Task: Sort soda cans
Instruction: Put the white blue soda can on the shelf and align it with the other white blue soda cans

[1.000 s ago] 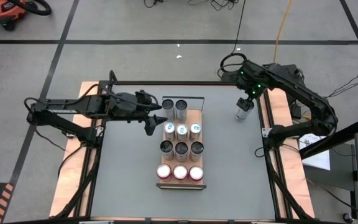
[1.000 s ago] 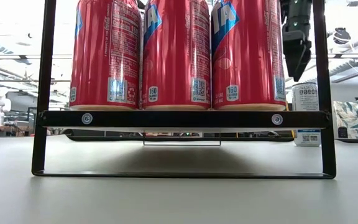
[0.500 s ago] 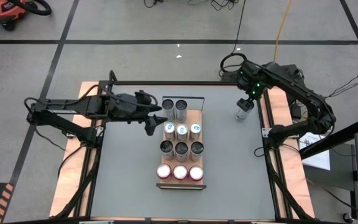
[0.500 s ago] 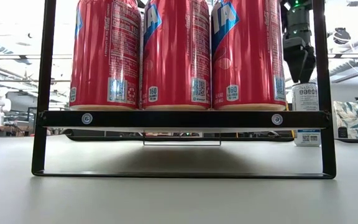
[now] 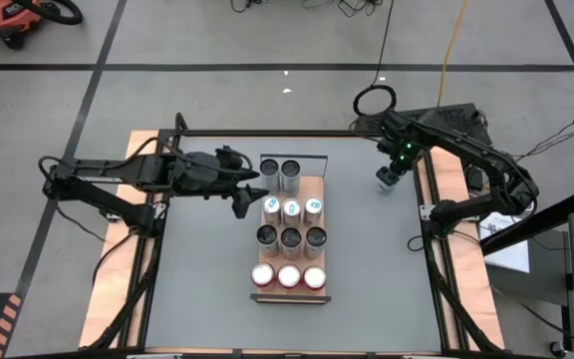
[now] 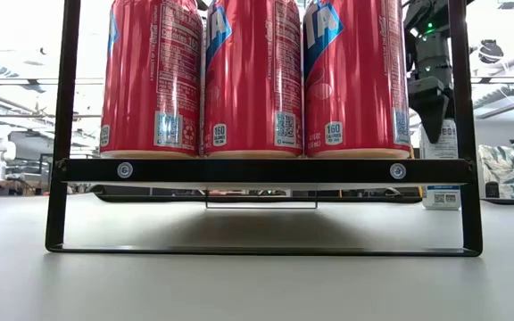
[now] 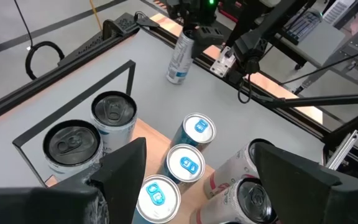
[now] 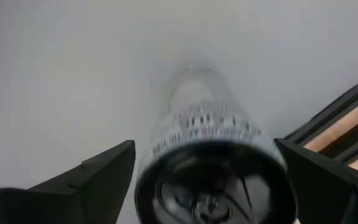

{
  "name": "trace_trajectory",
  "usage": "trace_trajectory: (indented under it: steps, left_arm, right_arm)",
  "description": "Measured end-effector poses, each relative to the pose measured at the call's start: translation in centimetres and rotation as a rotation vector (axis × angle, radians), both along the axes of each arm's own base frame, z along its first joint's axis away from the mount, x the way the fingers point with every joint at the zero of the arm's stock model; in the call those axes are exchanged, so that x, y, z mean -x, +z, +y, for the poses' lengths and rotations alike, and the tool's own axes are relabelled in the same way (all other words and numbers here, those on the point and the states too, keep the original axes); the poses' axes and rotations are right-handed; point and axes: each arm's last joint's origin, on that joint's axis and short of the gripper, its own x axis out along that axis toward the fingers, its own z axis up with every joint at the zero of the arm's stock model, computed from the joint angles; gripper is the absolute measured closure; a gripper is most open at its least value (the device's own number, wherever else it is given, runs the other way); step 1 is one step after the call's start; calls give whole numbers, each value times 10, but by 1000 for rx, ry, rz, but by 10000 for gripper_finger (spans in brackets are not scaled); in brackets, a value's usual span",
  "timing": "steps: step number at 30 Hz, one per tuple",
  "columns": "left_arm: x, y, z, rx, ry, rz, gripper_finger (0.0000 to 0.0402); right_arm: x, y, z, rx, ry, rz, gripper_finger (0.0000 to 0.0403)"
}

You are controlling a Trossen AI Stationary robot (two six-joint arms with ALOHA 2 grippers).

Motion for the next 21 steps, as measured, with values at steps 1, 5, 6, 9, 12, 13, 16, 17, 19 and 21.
trace_trajectory:
  steps: [1,5,6,9,12,13,16,17,19,21]
  left_arm:
    - [0,0,0,0,0,0,105]
    - [0,0,0,0,0,0,105]
    - [0,0,0,0,0,0,105]
    - [0,0,0,0,-1,0,105]
    - [0,0,0,0,0,0,105]
    - [0,0,0,-1,0,0,105]
    - [0,0,0,-4,0,1,105]
    - [0,0,1,-4,3,1,105]
    - [0,0,2,-4,8,1,105]
    - [0,0,3,-5,11,0,105]
  right_arm:
    - [-1,0,-1,8,-3,-7,56]
    - [-1,1,-2,18,-18,-16,87]
    - [-1,0,-1,14,-21,-14,95]
    - [0,0,1,-3,-23,1,124]
    - [2,1,4,-32,-21,27,158]
    - [3,2,5,-43,-20,37,169]
    - [4,8,10,-62,-13,52,193]
    - [4,12,11,-61,-13,52,194]
    - [4,22,14,-55,-17,46,194]
    - [4,36,18,-48,-10,31,189]
